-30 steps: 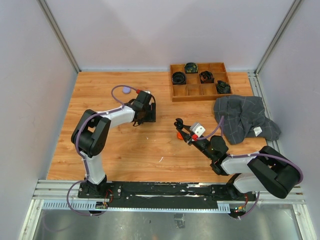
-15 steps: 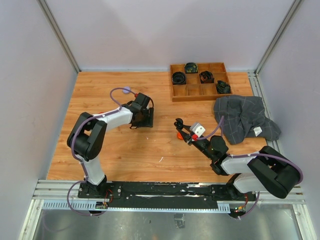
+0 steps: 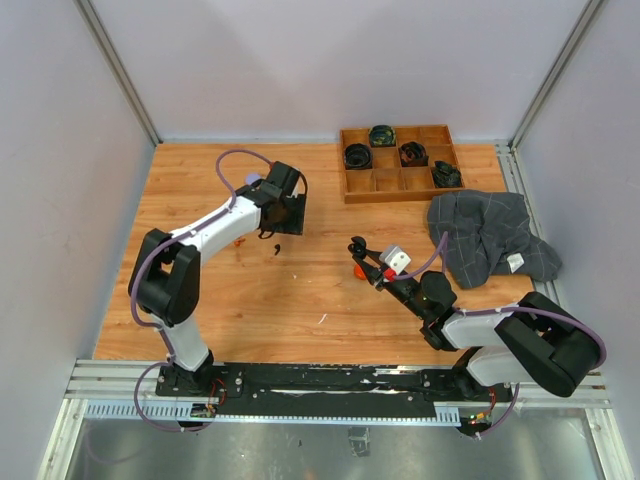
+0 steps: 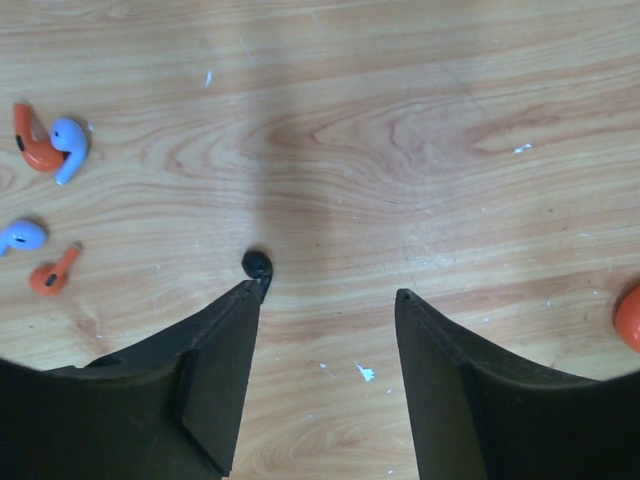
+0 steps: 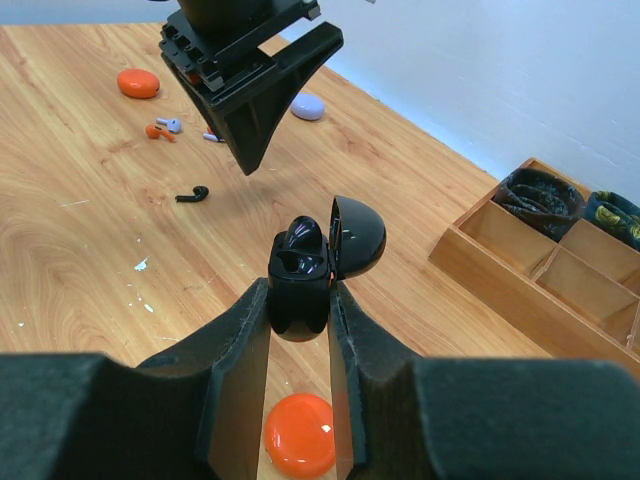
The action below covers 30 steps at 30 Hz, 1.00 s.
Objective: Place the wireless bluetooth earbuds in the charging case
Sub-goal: Pick up the earbud from the center of the board.
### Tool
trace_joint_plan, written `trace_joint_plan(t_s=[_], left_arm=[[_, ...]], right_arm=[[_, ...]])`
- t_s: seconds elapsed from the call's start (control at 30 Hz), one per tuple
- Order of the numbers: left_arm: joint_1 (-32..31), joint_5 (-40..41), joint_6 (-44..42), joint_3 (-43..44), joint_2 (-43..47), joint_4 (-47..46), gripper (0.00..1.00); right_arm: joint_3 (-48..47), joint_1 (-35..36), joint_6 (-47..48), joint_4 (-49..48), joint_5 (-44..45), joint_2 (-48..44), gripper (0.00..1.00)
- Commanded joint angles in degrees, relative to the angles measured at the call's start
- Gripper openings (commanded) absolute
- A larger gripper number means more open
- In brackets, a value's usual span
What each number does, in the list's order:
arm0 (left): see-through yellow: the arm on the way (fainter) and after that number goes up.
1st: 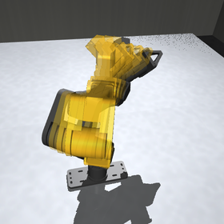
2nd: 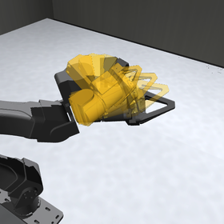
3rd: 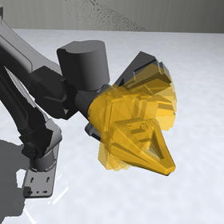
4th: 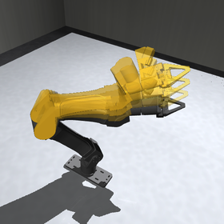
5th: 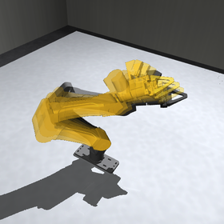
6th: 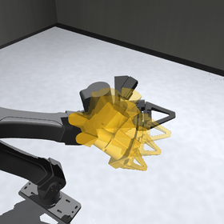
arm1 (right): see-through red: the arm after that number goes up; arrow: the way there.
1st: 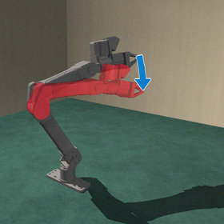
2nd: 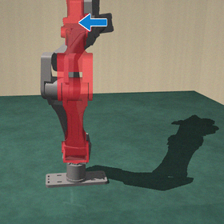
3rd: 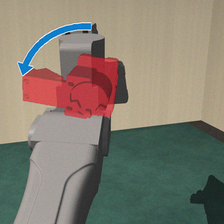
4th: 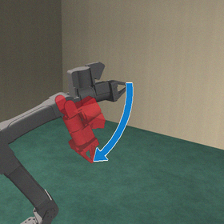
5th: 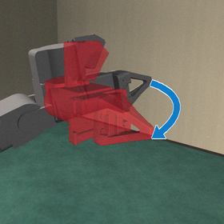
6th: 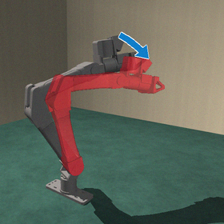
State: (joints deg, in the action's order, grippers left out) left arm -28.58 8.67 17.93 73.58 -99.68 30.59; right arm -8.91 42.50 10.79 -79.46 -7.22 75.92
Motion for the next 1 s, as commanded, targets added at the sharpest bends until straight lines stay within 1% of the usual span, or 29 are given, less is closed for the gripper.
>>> trace_joint_plan(t_s=[0.0, 0.23, 0.37, 0.7, 0.8, 0.97], left_arm=[[1.8, 1.8, -4.4, 3.6, -4.5, 6.8, 0.6], [3.2, 0.7, -7.3, 8.0, -10.3, 9.8, 0.53], [3.8, 0.4, -7.5, 9.6, -12.9, 11.2, 0.47], [4.0, -0.8, -7.6, 10.3, -16.8, 11.8, 0.43], [4.2, -1.2, -7.4, 10.1, -17.7, 11.8, 0.4], [4.4, -1.7, -6.7, 8.9, -18.0, 11.8, 0.3]], right_arm=[[0.1, 0.8, 0.3, -1.8, 1.0, -0.8, 0.01], [0.1, 0.8, 0.3, -1.5, 1.2, -1.1, 0.01], [0.0, 0.8, 0.5, -1.2, 1.2, -1.1, 0.01], [-0.2, 0.8, 0.5, -0.3, 1.1, -1.1, 0.01], [-0.2, 0.8, 0.5, -0.3, 1.1, -1.2, 0.01], [-0.3, 0.8, 0.6, -0.2, 1.1, -1.4, 0.01]])
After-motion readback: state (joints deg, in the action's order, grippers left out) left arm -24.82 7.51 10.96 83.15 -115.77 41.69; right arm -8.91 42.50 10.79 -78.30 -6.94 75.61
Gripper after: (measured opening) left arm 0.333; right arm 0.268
